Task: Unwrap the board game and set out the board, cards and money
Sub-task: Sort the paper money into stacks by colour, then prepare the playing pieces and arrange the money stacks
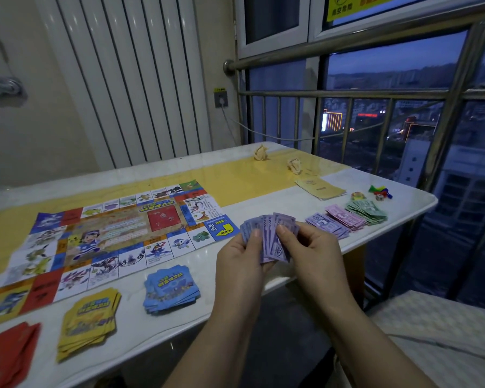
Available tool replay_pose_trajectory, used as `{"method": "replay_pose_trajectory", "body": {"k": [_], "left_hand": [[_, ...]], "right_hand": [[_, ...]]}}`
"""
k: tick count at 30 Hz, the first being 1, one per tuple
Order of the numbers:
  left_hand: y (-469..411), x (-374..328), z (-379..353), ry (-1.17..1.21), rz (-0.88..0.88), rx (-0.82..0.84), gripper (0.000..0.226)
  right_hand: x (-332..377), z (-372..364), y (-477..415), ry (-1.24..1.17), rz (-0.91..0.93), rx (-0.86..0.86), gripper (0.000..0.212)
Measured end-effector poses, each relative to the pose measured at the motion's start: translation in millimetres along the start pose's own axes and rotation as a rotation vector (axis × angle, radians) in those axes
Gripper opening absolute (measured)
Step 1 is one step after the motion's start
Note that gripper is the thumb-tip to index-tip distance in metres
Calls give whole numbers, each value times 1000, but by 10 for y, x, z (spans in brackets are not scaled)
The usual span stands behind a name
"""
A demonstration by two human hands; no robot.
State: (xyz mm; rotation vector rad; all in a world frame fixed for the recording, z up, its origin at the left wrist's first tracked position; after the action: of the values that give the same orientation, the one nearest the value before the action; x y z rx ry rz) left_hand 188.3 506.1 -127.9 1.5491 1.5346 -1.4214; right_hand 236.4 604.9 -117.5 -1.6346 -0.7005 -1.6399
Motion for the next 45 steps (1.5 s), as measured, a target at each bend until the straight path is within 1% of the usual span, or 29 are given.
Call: {"method": "replay_pose_trajectory", "body": {"k": [4, 9, 12, 14, 15, 16, 18, 20, 22, 24, 26, 28, 30, 31, 32, 34, 35, 36, 37, 39, 41, 42, 44, 45], "left_hand": [[-4, -10, -4, 79, 6, -47, 17], [11, -30, -7, 205, 62, -14, 26], [2, -50, 2, 238, 86, -63, 23], [-12, -51, 10, 257, 114, -103, 21], [-19, -54, 10, 263, 131, -112, 20], [-21, -58, 8, 268, 151, -118, 20], [-15, -62, 1, 276, 194, -133, 20], [-3, -79, -10, 288, 228, -147, 20], [-2, -95, -20, 292, 247, -145, 20], [-5, -80, -18, 271, 250, -130, 18], [-17, -53, -3, 211, 226, -104, 16], [-36, -44, -14, 148, 191, -73, 14], [-51, -55, -53, 104, 173, -56, 11], [-62, -66, -79, 92, 170, -54, 9], [-69, -86, -107, 84, 167, -54, 8], [-105, -92, -169, 68, 158, -39, 7], [-121, -87, -196, 63, 157, -26, 7], [-135, -86, -228, 61, 165, -10, 7], [-151, -77, -258, 60, 177, 8, 6], [-178, -70, -301, 63, 189, 51, 6], [-214, -90, -297, -11, 135, 82, 9], [-239, -102, -278, -126, 73, 99, 17], [-306, -123, -246, -457, -93, 149, 38], [-336, -129, -253, -621, -165, 184, 43]], "right_hand": [[20, -37, 36, -25, 24, -2, 17], [27, -53, 29, 6, 36, -19, 15], [98, 3, 1, 28, 24, -19, 15], [190, 163, -101, 38, -2, -39, 16], [242, 276, -183, 82, -11, -61, 16], [281, 406, -296, 166, -11, -96, 16], [320, 630, -565, 421, -3, -158, 11], [275, 727, -800, 695, -34, -147, 17], [189, 729, -948, 918, -74, -115, 19], [156, 694, -1003, 1093, -67, -114, 26], [167, 676, -1001, 1187, -26, -167, 40], [236, 676, -934, 1097, 50, -236, 44], [352, 658, -795, 878, 177, -243, 39], [406, 632, -709, 757, 211, -189, 35], [451, 586, -612, 654, 205, -96, 32], [474, 458, -433, 517, 103, 145, 29], [462, 404, -367, 470, 49, 235, 28], [441, 363, -330, 429, 18, 287, 27], [414, 348, -325, 399, 7, 302, 27], [365, 374, -381, 384, -5, 260, 24], [336, 417, -454, 421, -8, 202, 21], [329, 426, -477, 471, 9, 177, 22], [303, 398, -502, 625, 64, 153, 26], [279, 371, -506, 701, 85, 153, 29]]}}
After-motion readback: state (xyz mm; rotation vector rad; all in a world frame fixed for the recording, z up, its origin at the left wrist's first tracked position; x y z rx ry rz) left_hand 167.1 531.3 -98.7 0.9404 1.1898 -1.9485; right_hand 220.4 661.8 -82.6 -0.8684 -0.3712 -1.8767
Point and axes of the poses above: each hand's wrist, its own y-axis away from the middle knuckle, its own z-axis out of the back of the hand, x = y × z, the point moved 4 cm from there along -y, towards the middle knuckle, and after that the axes turned 13 degrees about -z, right-handed, at the moved point
